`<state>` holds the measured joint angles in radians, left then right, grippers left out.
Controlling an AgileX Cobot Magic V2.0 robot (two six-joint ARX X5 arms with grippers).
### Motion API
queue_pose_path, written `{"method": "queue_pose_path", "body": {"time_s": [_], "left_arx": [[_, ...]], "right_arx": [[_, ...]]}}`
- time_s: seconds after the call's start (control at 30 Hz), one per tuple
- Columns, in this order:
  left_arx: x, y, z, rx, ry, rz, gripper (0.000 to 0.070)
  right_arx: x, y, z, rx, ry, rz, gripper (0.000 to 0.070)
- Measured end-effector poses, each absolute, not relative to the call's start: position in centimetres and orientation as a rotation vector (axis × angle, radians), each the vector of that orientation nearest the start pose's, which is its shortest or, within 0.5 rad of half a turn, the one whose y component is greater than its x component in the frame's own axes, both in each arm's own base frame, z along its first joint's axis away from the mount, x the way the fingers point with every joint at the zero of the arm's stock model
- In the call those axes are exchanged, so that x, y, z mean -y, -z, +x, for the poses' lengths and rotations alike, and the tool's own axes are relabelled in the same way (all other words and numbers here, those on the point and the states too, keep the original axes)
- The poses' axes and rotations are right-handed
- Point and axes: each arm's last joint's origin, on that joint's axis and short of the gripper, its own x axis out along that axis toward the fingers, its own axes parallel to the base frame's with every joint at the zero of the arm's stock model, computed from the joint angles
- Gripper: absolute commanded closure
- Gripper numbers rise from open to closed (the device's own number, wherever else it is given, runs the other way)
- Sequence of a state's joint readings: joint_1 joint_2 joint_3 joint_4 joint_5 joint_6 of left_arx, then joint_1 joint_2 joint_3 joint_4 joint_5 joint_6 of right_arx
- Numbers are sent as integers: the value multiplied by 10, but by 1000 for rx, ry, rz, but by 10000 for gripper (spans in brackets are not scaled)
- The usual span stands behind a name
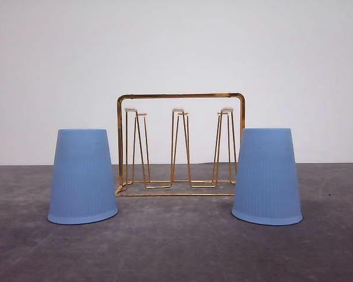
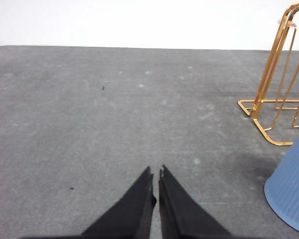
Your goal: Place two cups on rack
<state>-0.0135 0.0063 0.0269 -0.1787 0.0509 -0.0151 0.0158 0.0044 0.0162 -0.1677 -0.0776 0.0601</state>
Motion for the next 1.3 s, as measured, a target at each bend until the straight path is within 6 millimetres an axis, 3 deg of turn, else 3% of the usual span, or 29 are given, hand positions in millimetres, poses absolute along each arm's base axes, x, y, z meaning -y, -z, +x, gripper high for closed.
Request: {"method": "queue_pose_path", "body": {"time_s": [0.2,0.4,0.57,0.7,0.83,1.0,1.13,1.3], "left_arx": [[3,-155,95,-159,62,-37,700],[3,-162,96,-97,55,-221,700],[3,-175,95,3,67,-368,697],[3,-200,88,-21,62,-415,696],[3,-235,79,-97,46,-424,697],[3,-263,77,-264,21,-407,697],[5,-277,83,-429,71,-362,697],[9,-280,101,-627,190,-326,697]], "right_arx": [[-4,-153,96,-155,-89,65,690],[-4,-159,96,-99,-88,143,690],[-4,-174,94,-35,-88,255,693],[-3,-204,85,-11,-63,309,693],[-2,-236,75,-34,-46,323,693],[-3,-262,72,-172,-43,324,693],[-6,-266,80,-338,-117,302,693],[-10,-258,97,-471,-261,255,693]]}}
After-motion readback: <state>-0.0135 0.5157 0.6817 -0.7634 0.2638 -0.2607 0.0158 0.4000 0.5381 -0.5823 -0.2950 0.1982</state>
